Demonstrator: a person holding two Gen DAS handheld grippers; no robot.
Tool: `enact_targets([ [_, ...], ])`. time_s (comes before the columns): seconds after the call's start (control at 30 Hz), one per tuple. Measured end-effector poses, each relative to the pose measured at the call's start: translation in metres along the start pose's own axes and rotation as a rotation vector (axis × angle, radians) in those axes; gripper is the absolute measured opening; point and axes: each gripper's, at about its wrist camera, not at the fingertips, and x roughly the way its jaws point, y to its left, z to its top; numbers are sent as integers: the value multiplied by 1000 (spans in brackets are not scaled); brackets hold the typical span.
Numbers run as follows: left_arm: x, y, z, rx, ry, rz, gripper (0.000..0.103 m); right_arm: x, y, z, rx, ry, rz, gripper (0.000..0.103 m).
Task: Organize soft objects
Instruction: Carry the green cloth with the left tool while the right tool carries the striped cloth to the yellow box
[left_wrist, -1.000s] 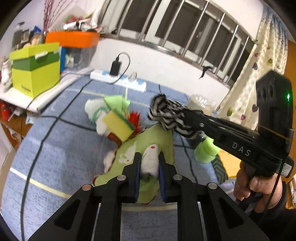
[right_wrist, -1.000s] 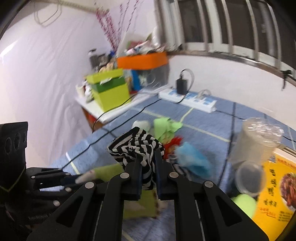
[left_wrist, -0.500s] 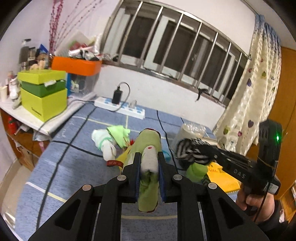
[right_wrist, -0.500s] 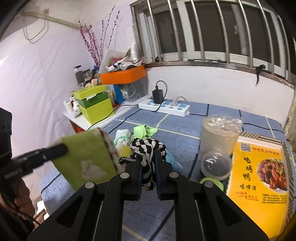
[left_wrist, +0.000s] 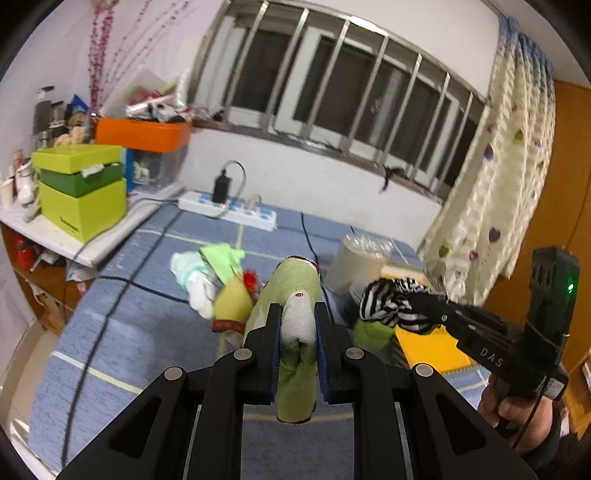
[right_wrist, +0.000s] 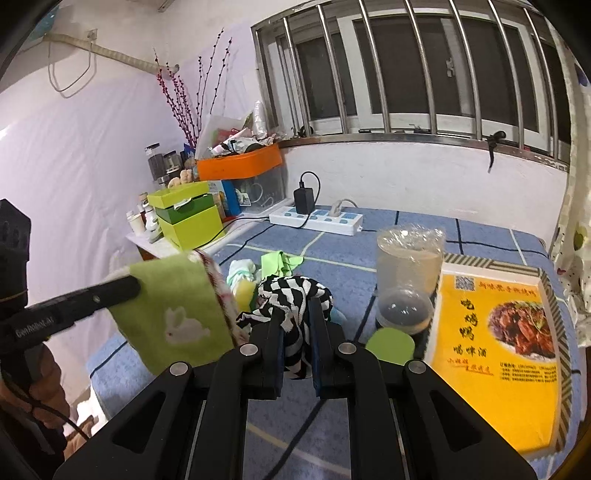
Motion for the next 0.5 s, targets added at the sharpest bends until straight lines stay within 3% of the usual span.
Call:
enact_targets([
  [0.17,16,-24,-10,35,57,-36,16,-13,-9,-10,14,4,-27,12],
  [0.5,36,-71,-9,117,93,-119,16,-38,-40,-21,64,-11,-98,12],
])
